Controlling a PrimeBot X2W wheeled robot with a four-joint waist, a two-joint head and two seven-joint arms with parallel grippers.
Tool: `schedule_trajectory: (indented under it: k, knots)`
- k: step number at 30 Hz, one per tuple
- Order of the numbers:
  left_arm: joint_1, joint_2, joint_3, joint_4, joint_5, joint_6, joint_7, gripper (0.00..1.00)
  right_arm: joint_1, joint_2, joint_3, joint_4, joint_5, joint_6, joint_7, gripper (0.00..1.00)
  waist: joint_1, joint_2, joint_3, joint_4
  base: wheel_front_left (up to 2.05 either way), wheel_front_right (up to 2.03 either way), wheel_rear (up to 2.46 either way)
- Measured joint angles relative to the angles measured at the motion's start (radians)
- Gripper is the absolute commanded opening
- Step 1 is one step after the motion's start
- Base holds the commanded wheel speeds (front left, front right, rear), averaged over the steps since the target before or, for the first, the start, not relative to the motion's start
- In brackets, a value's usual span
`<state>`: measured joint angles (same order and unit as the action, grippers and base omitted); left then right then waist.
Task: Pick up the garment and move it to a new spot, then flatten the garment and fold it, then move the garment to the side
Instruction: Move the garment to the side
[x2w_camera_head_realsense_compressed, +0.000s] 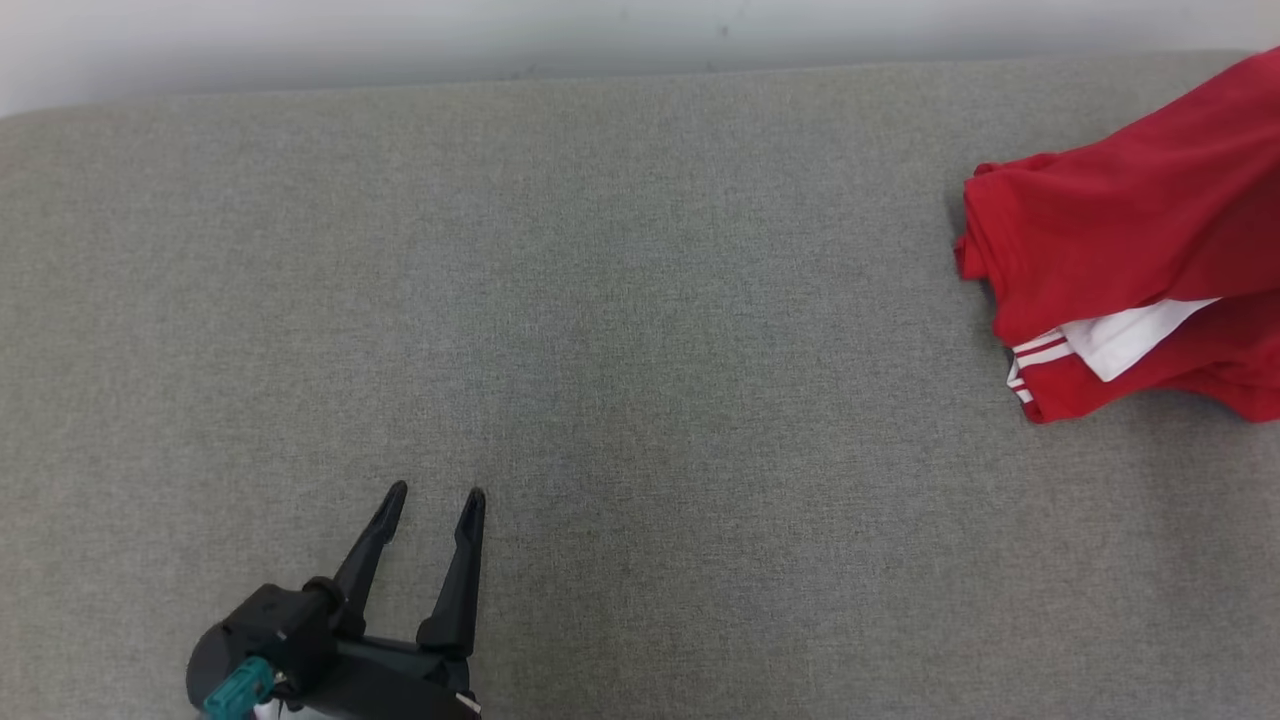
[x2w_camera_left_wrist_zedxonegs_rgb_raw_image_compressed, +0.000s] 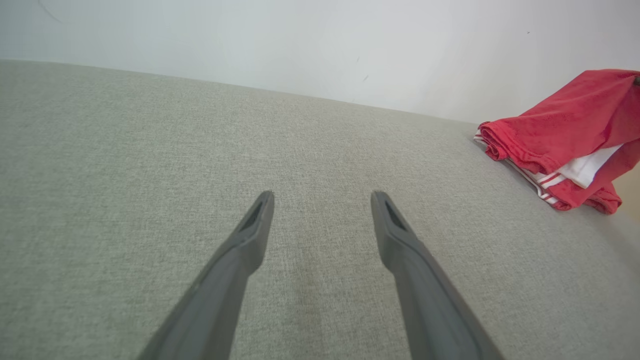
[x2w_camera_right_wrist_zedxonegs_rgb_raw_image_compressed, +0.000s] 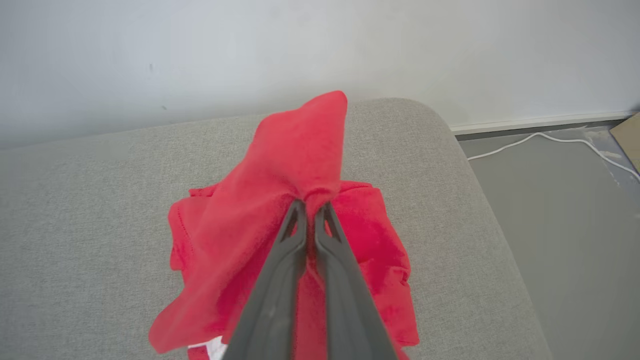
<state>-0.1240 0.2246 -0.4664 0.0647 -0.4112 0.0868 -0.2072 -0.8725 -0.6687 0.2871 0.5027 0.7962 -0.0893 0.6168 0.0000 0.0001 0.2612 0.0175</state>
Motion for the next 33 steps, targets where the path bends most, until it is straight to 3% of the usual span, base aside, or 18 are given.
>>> schedule_trajectory:
  k: [8, 16, 17, 18, 19, 20, 27, 33]
  knots:
    - [-0.027, 0.003, -0.002, -0.005, 0.003, -0.008, 0.004, 1.00, -0.038, -0.054, 0.036, 0.060, -0.074, 0.000, 0.010, 0.00, 0.0001, 0.0000, 0.027, 0.012, 0.00, 0.00, 0.00]
    - [-0.028, 0.003, 0.000, -0.002, 0.003, -0.008, 0.005, 1.00, -0.065, -0.065, 0.079, 0.093, -0.131, -0.001, 0.019, 0.00, 0.0000, 0.0000, 0.043, 0.028, 0.00, 0.00, 0.00]
    - [-0.028, 0.003, 0.001, -0.002, 0.003, -0.008, 0.005, 1.00, -0.068, -0.064, 0.085, 0.102, -0.136, -0.005, 0.025, 0.18, 0.0000, 0.0000, 0.044, 0.029, 0.00, 0.00, 0.00]
    - [-0.028, 0.004, 0.002, -0.001, 0.003, -0.008, 0.005, 1.00, -0.071, -0.066, 0.102, 0.106, -0.153, -0.007, 0.027, 0.57, 0.0000, 0.0000, 0.045, 0.030, 0.00, 0.00, 0.00]
    - [-0.028, 0.003, 0.002, 0.000, 0.003, -0.008, 0.005, 1.00, -0.075, -0.067, 0.114, 0.108, -0.169, -0.007, 0.027, 0.90, 0.0000, 0.0000, 0.045, 0.030, 0.00, 0.00, 0.00]
    - [-0.028, 0.003, 0.002, 0.001, 0.003, -0.008, 0.005, 1.00, -0.080, -0.067, 0.117, 0.111, -0.180, -0.007, 0.027, 1.00, 0.0001, 0.0000, 0.045, 0.031, 0.00, 0.00, 0.00]
    - [-0.029, 0.003, 0.008, 0.019, 0.000, -0.008, 0.004, 1.00, -0.102, -0.067, 0.166, 0.144, -0.225, -0.006, 0.040, 1.00, 0.0000, -0.0002, 0.029, 0.029, 0.00, 0.00, 0.00]
    - [-0.031, -0.008, 0.003, 0.040, -0.001, -0.008, 0.003, 1.00, -0.099, -0.047, 0.131, 0.127, -0.186, 0.044, -0.054, 1.00, 0.0000, -0.0002, -0.001, 0.027, 0.00, 0.00, 0.00]
